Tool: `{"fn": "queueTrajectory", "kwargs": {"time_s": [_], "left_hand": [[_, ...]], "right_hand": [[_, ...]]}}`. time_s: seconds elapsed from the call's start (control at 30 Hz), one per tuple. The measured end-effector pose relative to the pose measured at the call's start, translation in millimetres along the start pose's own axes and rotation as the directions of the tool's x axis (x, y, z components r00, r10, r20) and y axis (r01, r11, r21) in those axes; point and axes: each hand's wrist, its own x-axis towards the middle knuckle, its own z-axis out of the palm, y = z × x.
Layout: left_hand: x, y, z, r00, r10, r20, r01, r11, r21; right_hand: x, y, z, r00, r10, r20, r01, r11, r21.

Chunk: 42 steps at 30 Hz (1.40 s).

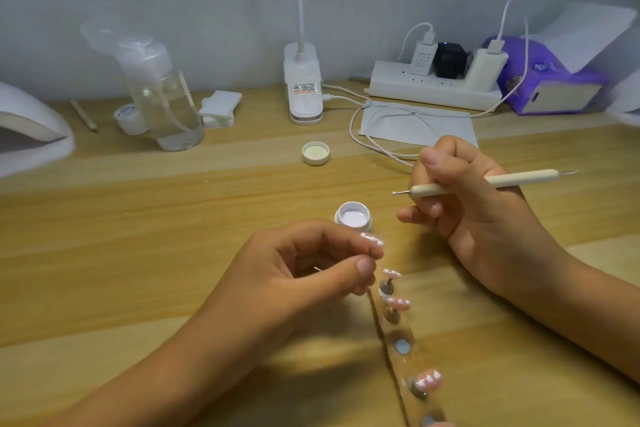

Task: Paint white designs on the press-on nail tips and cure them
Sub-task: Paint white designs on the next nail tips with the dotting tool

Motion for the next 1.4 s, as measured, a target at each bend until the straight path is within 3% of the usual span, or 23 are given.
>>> {"fn": "queueTrajectory", "kwargs": {"time_s": [0.13,0.57,1.4], "left_hand": [[6,-1,-3,1.0,-0.016,0.004,0.016,0.998,-0.068],[7,-2,-2,0.999,-0.029,-0.015,0.029,1.0,-0.007],[7,1,-1,1.0,-0.02,0.018,0.02,1.0,-0.001]], "right_hand": [[-1,-1,1,0.999,-0.019,0.046,0.018,1.0,0.018],[-11,-1,8,0.98,-0.033,0.194,0.022,0.998,0.054],[-11,0,8,0.968,-0.021,0.249,0.019,1.0,0.009]]}}
